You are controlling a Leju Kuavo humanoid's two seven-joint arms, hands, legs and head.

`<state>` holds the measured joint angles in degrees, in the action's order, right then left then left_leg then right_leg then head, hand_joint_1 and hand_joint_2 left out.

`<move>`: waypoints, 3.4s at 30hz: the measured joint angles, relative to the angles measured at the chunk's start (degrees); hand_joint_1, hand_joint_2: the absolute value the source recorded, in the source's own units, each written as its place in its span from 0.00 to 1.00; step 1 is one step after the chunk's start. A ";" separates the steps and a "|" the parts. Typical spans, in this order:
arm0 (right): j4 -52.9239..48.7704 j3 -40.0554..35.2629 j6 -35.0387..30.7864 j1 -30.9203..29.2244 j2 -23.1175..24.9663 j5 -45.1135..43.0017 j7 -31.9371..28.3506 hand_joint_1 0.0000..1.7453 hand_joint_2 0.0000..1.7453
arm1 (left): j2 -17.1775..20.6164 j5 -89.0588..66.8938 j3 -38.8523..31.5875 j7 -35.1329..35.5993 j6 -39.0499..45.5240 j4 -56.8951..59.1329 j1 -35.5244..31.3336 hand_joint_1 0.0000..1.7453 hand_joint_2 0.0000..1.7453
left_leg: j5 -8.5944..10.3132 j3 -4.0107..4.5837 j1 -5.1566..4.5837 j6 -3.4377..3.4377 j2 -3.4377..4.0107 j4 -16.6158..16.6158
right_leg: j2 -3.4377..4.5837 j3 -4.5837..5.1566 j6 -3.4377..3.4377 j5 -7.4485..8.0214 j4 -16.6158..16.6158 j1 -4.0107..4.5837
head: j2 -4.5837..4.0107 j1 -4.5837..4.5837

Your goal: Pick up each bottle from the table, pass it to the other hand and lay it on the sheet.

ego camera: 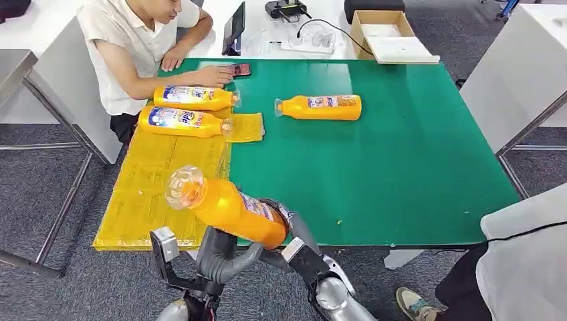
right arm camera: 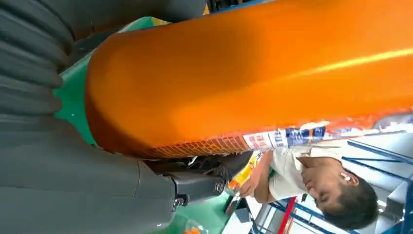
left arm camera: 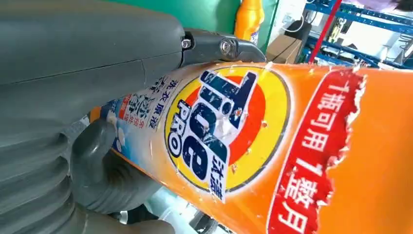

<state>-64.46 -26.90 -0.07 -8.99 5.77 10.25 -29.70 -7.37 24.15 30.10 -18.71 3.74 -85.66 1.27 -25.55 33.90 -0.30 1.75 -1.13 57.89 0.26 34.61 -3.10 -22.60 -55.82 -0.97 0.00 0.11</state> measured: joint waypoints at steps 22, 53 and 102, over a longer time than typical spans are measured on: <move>6.01 -4.61 2.14 -4.14 0.61 1.20 0.52 0.00 0.00 | -1.66 -7.34 -1.11 -4.85 8.85 0.52 -0.43 1.00 1.00 | 0.00 0.02 0.00 0.00 0.08 0.00 | 0.03 0.08 0.00 0.00 0.00 0.00 | 0.00 0.00; -18.51 28.31 -18.01 13.12 3.69 -15.75 -8.48 0.00 0.00 | 4.74 -41.32 -16.70 -1.40 30.62 9.68 -7.23 1.00 1.00 | 0.01 0.08 -0.01 -0.01 0.02 0.00 | 0.01 0.13 0.00 0.01 0.00 0.00 | 0.00 -0.02; -2.32 28.15 -11.69 7.27 8.55 -13.79 -8.48 0.00 0.00 | 5.05 -82.18 -15.08 9.57 14.66 58.93 -37.82 0.00 1.00 | 0.14 -0.48 -0.01 -0.16 0.07 -0.02 | 0.02 -0.37 0.19 0.11 -0.24 -0.01 | 0.00 0.02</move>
<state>-66.77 1.25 -11.76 -1.72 14.32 -3.54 -38.18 -2.32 -58.03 15.02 -9.14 18.40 -26.73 -36.55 -25.42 33.42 -0.31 1.59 -1.07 57.87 0.28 34.24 -2.91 -22.48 -56.06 -0.98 0.00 0.13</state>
